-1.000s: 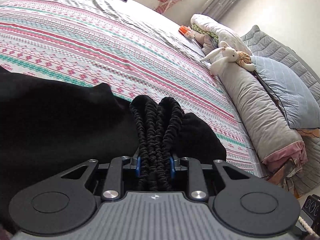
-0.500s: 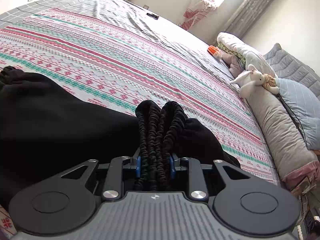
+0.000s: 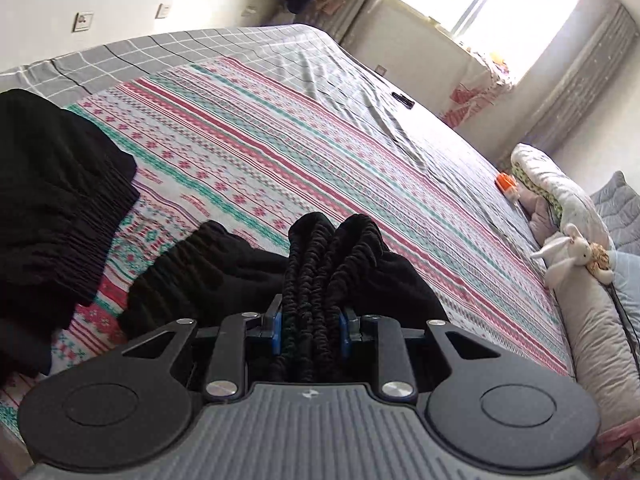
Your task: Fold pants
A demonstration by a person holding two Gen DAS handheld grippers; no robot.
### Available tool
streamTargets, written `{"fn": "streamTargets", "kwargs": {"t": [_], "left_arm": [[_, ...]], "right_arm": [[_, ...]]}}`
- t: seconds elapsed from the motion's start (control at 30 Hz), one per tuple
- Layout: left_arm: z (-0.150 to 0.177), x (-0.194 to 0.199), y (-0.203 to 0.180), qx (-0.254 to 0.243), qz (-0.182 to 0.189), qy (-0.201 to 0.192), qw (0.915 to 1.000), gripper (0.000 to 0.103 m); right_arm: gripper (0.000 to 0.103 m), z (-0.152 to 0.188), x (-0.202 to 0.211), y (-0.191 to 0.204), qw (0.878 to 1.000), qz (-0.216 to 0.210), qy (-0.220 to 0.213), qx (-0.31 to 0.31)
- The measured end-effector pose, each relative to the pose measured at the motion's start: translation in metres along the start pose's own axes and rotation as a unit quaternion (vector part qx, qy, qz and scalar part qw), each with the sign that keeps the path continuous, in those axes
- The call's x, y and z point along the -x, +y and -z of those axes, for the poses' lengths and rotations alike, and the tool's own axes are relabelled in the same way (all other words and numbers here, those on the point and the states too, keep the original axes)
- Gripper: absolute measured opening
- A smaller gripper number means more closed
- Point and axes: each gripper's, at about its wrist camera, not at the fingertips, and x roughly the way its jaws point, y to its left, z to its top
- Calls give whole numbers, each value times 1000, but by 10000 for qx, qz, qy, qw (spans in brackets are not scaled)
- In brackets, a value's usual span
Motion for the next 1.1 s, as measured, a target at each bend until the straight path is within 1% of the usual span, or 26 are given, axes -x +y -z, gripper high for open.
{"fn": "streamTargets", "kwargs": {"t": [0.07, 0.17, 0.23, 0.37, 0.4, 0.43, 0.47, 0.53, 0.6, 0.67, 0.73, 0.8, 0.9, 0.97, 1.03, 1.07, 1.1], "left_arm": [[-3, 2, 12, 121, -38, -80, 9999, 45], [-4, 2, 25, 266, 49, -136, 9995, 45], [-7, 1, 30, 269, 14, -257, 9993, 45], [-9, -4, 40, 131, -180, -559, 9982, 45], [-8, -6, 42, 106, -227, -579, 9980, 48], [-9, -10, 47, 110, -314, -527, 9981, 54], [-7, -11, 48, 119, -416, -499, 9978, 58], [-6, -6, 48, 13, -581, -595, 9965, 73], [-4, 2, 43, -236, -647, -713, 9951, 79], [-1, 12, 38, -494, -675, -860, 9928, 82], [4, 23, 34, -704, -695, -1098, 9890, 85], [6, 34, 31, -822, -659, -1263, 9864, 85], [9, 47, 30, -912, -427, -1430, 9846, 85], [13, 50, 27, -1039, -180, -1392, 9846, 85], [20, 49, 20, -1281, -45, -1284, 9834, 83], [23, 48, 17, -1392, 4, -1228, 9826, 82], [26, 47, 15, -1493, 78, -1175, 9818, 76]], "right_arm": [[75, -4, -7, 6, 10000, -21, 22, 51], [76, -10, -13, 11, 9999, -88, 18, 111], [76, -16, -17, 13, 9998, -167, 8, 105], [76, -24, -26, 21, 9996, -282, -3, 65], [76, -25, -27, 22, 9996, -284, -3, 76], [76, -23, -27, 24, 9996, -271, -5, 107], [76, -23, -29, 26, 9996, -248, -2, 152], [76, -22, -27, 32, 9995, -198, -6, 242], [76, -21, -24, 32, 9995, -183, -19, 262], [76, -21, -20, 32, 9995, -205, -58, 217], [76, -20, -13, 29, 9996, -200, -124, 178], [76, -21, -8, 25, 9996, -180, -192, 135], [76, -18, 1, 21, 9995, -191, -252, 22], [76, -15, 4, 18, 9995, -188, -241, -20], [76, -12, 4, 18, 9997, -131, -195, -5], [76, -10, 2, 20, 9998, -106, -165, 24], [76, -9, 1, 22, 9999, -85, -138, 57]]}}
